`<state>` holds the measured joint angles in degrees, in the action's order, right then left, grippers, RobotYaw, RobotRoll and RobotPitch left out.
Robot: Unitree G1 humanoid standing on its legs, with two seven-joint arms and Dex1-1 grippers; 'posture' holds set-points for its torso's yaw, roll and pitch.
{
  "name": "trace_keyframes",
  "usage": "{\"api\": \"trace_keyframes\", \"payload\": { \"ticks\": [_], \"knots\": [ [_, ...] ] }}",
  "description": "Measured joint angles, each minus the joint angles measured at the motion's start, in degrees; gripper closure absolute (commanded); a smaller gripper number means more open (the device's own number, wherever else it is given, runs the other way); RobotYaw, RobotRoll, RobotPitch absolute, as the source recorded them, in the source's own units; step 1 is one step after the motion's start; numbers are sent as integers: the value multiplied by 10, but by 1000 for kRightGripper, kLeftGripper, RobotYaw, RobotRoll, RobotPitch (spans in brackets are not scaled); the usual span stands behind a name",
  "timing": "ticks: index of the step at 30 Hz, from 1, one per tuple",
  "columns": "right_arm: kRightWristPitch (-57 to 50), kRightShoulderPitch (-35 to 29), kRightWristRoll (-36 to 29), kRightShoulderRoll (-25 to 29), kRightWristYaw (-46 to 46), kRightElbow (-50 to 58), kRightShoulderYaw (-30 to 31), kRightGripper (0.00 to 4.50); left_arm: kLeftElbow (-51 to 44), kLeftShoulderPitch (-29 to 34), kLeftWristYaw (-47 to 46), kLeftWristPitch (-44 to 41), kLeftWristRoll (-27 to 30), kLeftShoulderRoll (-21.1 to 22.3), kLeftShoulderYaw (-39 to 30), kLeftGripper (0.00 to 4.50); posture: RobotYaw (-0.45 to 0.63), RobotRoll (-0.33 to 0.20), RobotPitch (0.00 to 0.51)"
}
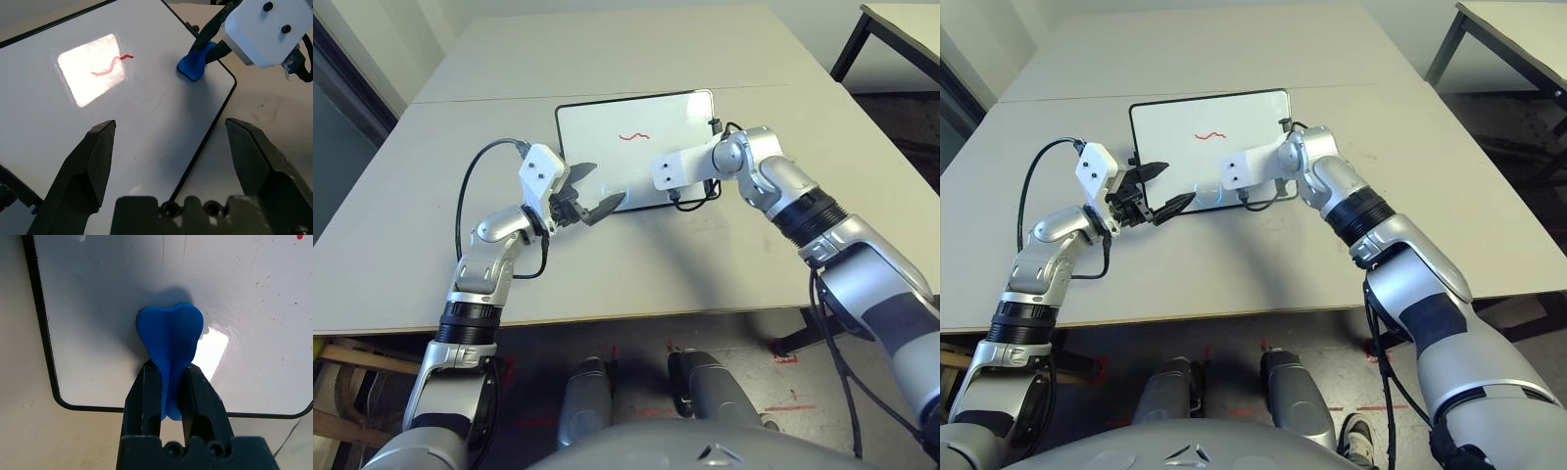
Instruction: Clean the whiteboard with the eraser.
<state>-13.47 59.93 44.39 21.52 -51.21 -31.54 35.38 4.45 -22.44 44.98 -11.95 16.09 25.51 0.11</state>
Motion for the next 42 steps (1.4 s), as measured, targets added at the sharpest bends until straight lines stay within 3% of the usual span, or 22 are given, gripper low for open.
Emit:
{"api": "trace_keyframes", "payload": {
  "ticks": [10, 16, 29, 42],
  "knots": [
    [-25, 59, -9, 22, -68, 24, -14, 4114, 12, -3, -5, 6, -5, 11, -5, 0, -133, 0, 60],
    [-28, 95, -14, 5, -77, 18, -22, 4114, 14, -14, -7, 14, -5, 27, -19, 0, -122, 0, 54],
    [34, 177, -15, -89, 7, -173, -19, 4114, 33, -16, -23, 36, -12, 48, -38, 0, -79, 0, 49],
    [84, 210, -13, -118, 81, -324, 1, 4115, 33, -12, -38, 41, -12, 47, -41, 0, -57, 0, 49]
  ]
}}
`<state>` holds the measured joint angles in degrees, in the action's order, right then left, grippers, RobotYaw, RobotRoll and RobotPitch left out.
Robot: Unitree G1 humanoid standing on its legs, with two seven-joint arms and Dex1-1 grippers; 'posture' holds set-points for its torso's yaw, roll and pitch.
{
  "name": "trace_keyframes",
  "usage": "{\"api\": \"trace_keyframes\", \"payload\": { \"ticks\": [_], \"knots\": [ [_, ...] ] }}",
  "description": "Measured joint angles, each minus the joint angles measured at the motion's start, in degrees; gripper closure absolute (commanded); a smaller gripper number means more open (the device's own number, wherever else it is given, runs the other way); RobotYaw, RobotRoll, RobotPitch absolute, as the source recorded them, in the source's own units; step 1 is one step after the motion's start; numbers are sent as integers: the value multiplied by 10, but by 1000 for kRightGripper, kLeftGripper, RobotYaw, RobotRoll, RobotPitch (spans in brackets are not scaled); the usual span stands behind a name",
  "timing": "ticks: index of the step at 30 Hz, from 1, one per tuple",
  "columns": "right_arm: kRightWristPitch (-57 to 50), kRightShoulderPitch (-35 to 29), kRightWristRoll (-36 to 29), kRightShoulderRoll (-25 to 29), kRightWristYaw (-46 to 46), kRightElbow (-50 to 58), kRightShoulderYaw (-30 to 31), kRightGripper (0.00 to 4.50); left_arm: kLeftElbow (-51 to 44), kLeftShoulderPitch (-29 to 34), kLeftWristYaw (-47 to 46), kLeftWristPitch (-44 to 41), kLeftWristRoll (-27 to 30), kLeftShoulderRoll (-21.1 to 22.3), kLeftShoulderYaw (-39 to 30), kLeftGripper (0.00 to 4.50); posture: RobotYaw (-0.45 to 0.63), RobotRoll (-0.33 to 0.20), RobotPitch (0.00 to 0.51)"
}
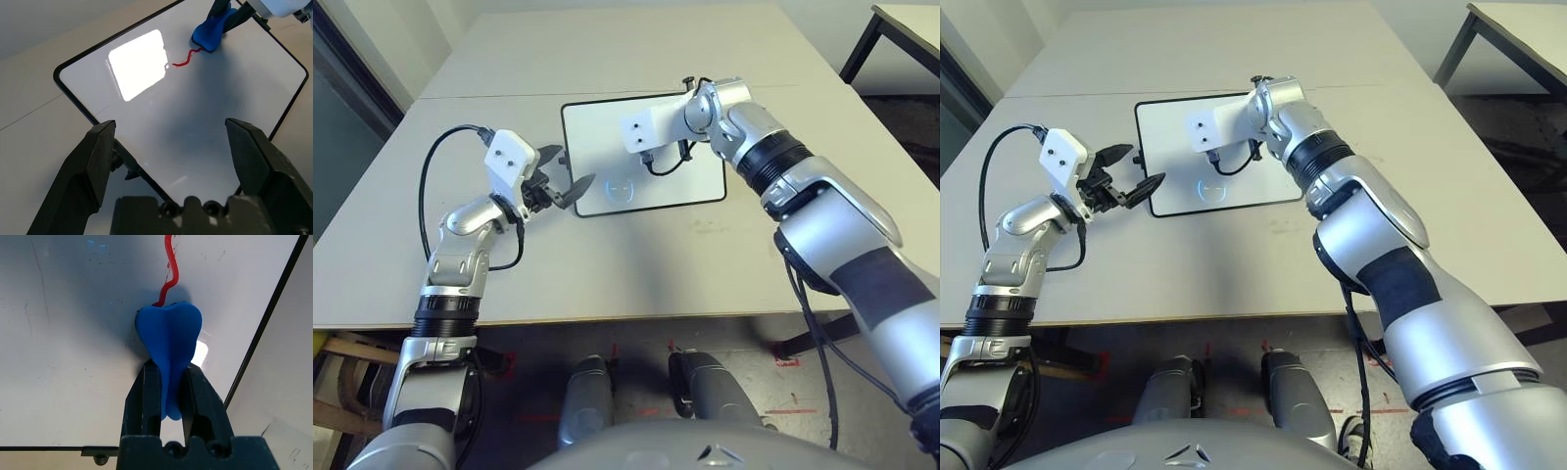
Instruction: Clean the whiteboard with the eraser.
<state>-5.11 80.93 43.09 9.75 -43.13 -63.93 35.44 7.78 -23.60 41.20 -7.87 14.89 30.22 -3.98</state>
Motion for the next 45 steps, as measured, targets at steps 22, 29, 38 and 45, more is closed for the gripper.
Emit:
{"api": "trace_keyframes", "payload": {
  "ticks": [22, 29, 38, 45],
  "knots": [
    [24, 35, 0, -76, 38, -63, 8, 4115, -30, 41, -17, -10, 1, 1, -17, 0, -3, 0, 60],
    [31, 39, 0, -89, 39, -65, 16, 4115, -43, 42, -23, -11, 1, -2, -17, 0, -1, 0, 59],
    [35, 42, 10, -75, 44, -80, 28, 4115, -44, 42, -23, -11, 1, -8, -16, 0, -6, 0, 56],
    [42, 42, 16, -48, 44, -80, 42, 4115, -42, 40, -22, -11, 1, -9, -16, 0, -20, 0, 54]
  ]
}}
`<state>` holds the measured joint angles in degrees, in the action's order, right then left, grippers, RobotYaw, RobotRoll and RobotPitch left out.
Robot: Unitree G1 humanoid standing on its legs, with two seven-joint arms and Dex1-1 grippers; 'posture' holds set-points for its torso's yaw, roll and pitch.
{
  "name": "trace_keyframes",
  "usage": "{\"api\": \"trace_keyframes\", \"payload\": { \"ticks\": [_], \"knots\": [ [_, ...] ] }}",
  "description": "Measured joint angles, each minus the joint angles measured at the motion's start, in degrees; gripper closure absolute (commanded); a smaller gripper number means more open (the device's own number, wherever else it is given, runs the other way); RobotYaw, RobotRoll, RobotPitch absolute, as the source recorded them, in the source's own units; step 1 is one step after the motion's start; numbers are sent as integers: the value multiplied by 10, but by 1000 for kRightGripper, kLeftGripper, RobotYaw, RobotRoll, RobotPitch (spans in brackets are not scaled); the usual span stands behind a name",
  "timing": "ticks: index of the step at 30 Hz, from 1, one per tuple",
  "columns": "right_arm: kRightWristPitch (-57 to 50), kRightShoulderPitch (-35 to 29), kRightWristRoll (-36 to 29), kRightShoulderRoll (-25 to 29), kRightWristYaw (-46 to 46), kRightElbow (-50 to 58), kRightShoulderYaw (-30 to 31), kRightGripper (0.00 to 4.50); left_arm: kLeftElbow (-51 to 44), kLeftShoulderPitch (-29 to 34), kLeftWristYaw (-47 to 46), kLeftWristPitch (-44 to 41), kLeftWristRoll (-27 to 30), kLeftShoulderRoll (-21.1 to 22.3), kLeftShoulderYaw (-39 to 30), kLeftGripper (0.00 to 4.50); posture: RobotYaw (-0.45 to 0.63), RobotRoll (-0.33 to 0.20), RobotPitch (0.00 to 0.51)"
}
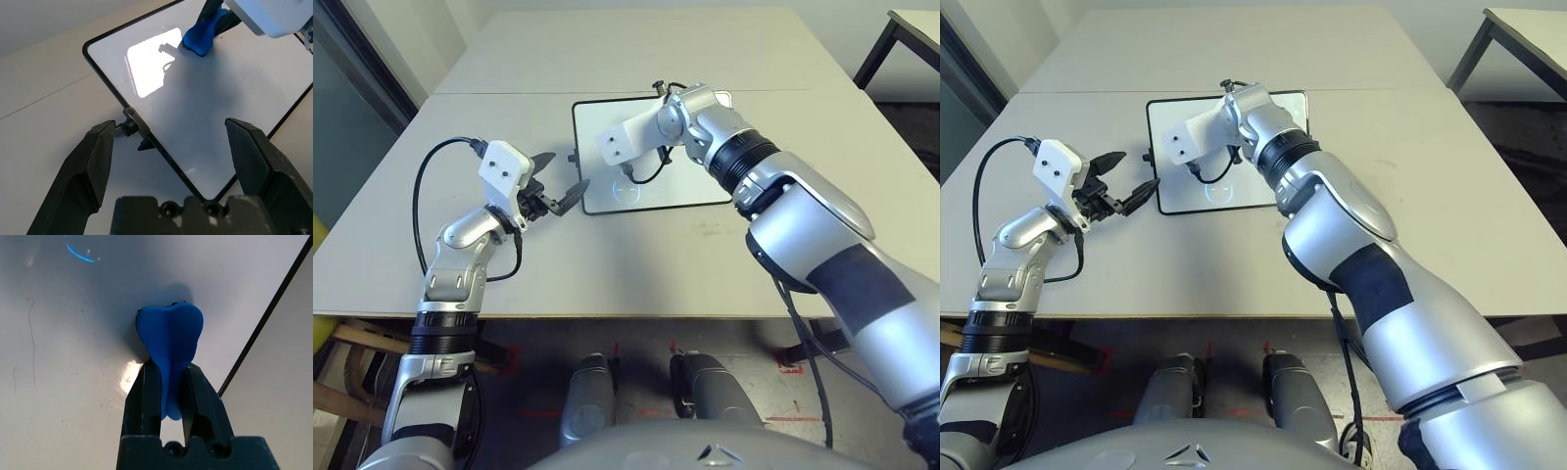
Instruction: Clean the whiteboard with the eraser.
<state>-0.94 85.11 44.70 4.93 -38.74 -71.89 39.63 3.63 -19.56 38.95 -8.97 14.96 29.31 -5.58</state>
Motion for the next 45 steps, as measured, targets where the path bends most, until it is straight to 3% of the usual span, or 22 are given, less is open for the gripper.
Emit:
{"api": "trace_keyframes", "payload": {
  "ticks": [18, 45],
  "knots": [
    [0, -8, 15, 54, -2, -2, 13, 4117, 16, -7, 2, 3, 0, -4, 3, 0, -31, 0, 56],
    [0, -11, 11, -27, 2, 6, 9, 4117, 14, -1, 1, 3, -1, -14, 6, 0, -11, 0, 56]
  ]
}}
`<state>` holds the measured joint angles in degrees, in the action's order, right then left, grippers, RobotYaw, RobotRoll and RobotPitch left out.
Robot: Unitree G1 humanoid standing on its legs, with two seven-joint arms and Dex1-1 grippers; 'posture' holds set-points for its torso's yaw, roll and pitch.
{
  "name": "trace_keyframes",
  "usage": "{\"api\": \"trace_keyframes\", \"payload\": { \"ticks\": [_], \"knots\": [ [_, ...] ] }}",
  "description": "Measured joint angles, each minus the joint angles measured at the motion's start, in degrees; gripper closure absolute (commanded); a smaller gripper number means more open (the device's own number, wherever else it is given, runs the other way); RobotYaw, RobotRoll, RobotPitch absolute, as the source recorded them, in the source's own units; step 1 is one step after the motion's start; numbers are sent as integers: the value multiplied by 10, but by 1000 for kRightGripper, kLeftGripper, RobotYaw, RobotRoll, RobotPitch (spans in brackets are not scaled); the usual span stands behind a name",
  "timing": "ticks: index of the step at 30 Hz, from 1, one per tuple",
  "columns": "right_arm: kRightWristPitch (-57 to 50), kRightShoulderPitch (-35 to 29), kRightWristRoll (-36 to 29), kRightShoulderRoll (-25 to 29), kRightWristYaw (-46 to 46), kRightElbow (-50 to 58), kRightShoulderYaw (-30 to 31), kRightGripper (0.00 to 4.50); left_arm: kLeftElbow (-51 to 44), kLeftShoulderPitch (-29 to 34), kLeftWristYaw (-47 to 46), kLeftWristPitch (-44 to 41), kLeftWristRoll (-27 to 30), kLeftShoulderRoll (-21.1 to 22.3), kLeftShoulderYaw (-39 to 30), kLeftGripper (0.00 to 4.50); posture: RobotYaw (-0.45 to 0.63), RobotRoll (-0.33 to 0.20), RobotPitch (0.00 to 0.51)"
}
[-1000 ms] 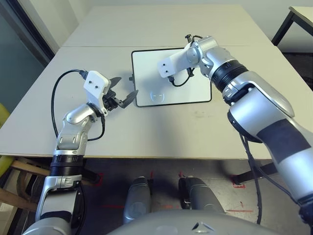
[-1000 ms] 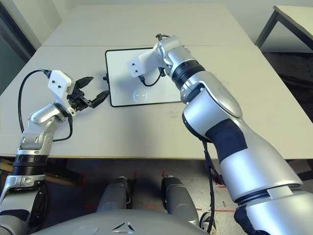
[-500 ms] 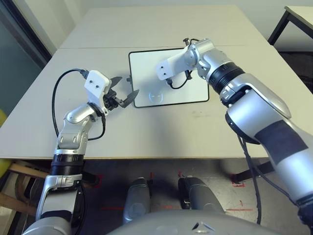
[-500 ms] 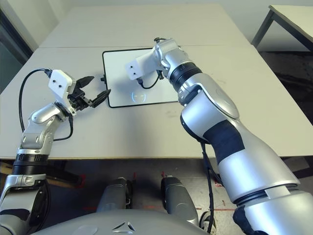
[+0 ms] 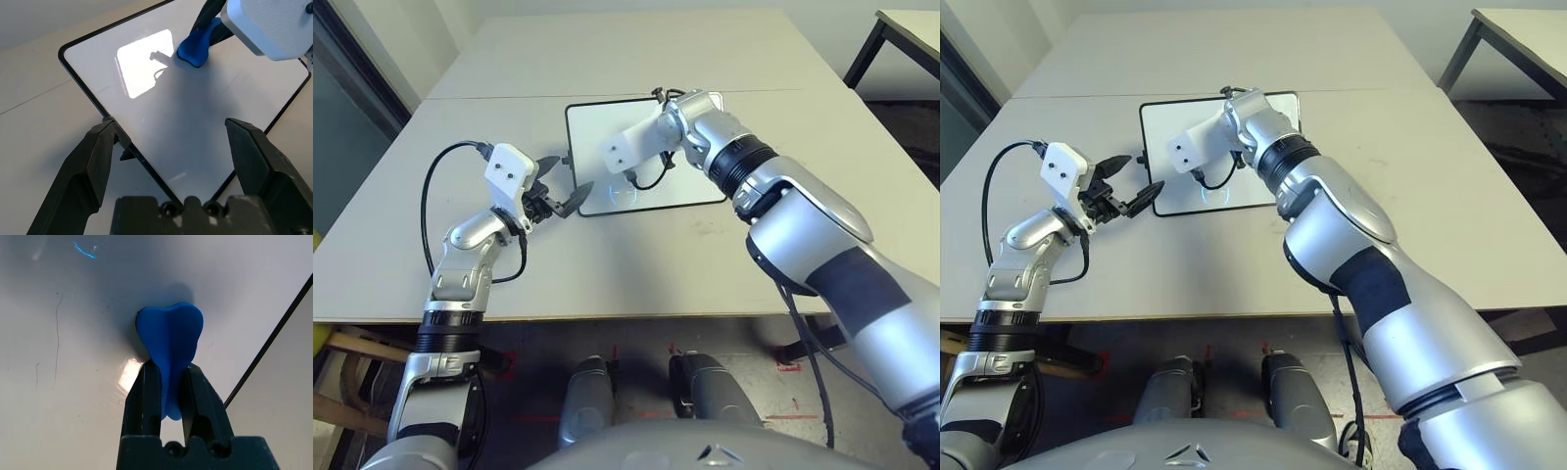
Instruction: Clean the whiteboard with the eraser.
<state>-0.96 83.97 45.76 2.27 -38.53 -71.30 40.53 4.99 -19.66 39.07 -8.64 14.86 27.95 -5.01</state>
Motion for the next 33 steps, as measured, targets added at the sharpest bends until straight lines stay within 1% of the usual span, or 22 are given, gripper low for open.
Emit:
{"api": "trace_keyframes", "payload": {
  "ticks": [7, 14, 20, 24, 27, 30, 33],
  "knots": [
    [9, 0, 3, 8, 2, -3, 6, 4117, 0, 0, 0, 0, 0, -1, 2, 0, -22, 0, 58],
    [22, -12, 5, 55, -22, 16, 16, 4117, 2, -3, 0, 1, -1, -2, 6, 0, -42, 0, 57],
    [22, -18, 5, 84, -35, 23, 16, 4117, 11, -16, 2, 8, -2, -2, 9, 0, -57, 0, 53],
    [19, -20, 4, 94, -39, 26, 14, 4117, 28, -25, 6, 14, -4, -3, 13, 0, -69, 0, 48],
    [9, -23, -7, 102, -57, 37, 1, 4117, 33, -27, 9, 19, -4, -5, 16, 0, -78, 0, 46],
    [-5, -28, -34, 118, -107, 64, -27, 4117, 47, -36, 11, 23, -5, -5, 17, 0, -96, 0, 46],
    [-39, -36, -66, 141, -164, 121, -56, 4117, 54, -46, 12, 29, -6, -11, 18, 0, -122, 0, 50]
  ]
}}
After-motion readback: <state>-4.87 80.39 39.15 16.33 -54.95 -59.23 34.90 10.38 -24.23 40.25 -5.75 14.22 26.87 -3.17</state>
